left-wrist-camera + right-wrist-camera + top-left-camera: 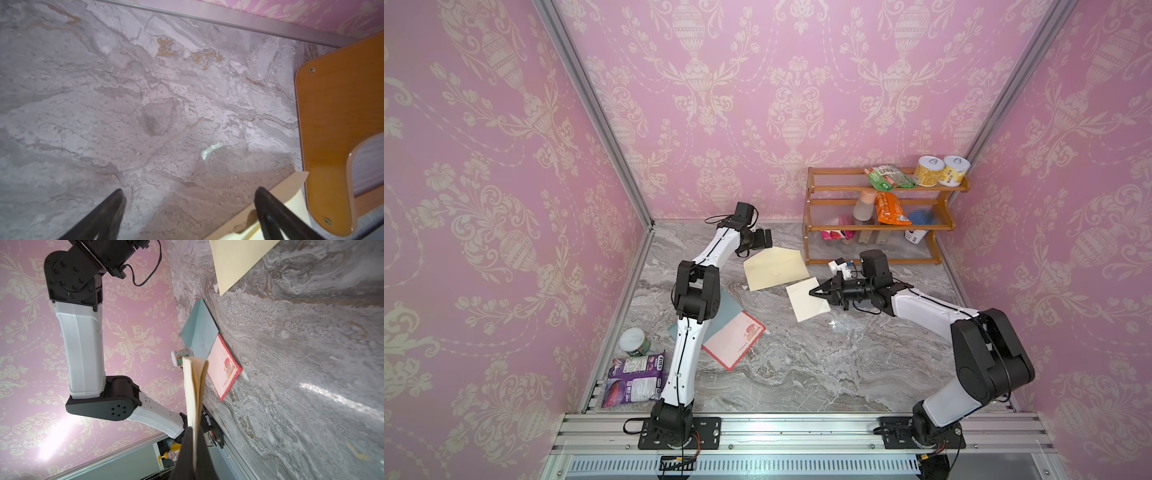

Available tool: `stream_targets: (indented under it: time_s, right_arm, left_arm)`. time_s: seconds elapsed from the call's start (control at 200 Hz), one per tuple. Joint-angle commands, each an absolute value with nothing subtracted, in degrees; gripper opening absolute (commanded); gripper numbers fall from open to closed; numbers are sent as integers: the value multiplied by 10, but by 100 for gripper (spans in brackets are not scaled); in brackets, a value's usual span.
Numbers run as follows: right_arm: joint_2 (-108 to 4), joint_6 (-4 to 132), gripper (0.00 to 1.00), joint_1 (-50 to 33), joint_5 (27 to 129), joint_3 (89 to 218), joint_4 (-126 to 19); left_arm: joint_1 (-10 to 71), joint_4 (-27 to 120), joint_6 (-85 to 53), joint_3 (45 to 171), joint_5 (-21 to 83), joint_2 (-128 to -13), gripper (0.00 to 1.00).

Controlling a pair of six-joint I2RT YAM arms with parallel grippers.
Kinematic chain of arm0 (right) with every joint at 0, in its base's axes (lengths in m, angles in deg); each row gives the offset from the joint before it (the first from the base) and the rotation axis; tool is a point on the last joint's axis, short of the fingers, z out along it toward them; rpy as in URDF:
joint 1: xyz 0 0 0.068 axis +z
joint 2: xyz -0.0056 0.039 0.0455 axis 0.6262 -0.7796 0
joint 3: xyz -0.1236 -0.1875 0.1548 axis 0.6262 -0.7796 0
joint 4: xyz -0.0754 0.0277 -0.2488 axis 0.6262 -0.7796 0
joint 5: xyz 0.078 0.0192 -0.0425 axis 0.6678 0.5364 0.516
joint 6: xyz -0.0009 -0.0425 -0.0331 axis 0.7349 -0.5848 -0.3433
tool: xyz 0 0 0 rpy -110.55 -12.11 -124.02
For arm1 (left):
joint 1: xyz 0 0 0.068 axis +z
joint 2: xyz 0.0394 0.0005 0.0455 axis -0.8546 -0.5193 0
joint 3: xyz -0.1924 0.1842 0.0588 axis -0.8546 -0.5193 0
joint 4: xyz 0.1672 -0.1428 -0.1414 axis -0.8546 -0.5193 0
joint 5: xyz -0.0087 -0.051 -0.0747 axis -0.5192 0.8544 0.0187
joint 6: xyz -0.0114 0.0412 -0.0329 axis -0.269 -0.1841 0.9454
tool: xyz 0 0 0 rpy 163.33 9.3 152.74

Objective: Fold the letter paper in half and place it into the envelope
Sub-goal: Pick up the envelope from the center of the board.

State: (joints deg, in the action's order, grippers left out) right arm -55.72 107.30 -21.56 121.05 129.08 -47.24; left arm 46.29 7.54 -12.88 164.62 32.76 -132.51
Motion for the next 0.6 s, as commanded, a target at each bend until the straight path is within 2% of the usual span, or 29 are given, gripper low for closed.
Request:
stream_targets:
  time_s: [0.0, 0.175, 0.59]
  right_arm:
    - [-540, 1042, 0, -223, 1218, 1277, -503]
    - [-545, 1053, 0, -224, 1217, 1268, -483]
    - [-551, 1105, 0, -224, 1205, 1223, -388]
  left_arm:
    - [464, 78, -94, 1654, 373, -1329, 99]
    - [465, 89, -71, 1602, 403, -1311, 99]
    - [458, 211, -55, 1334, 442, -1151, 99]
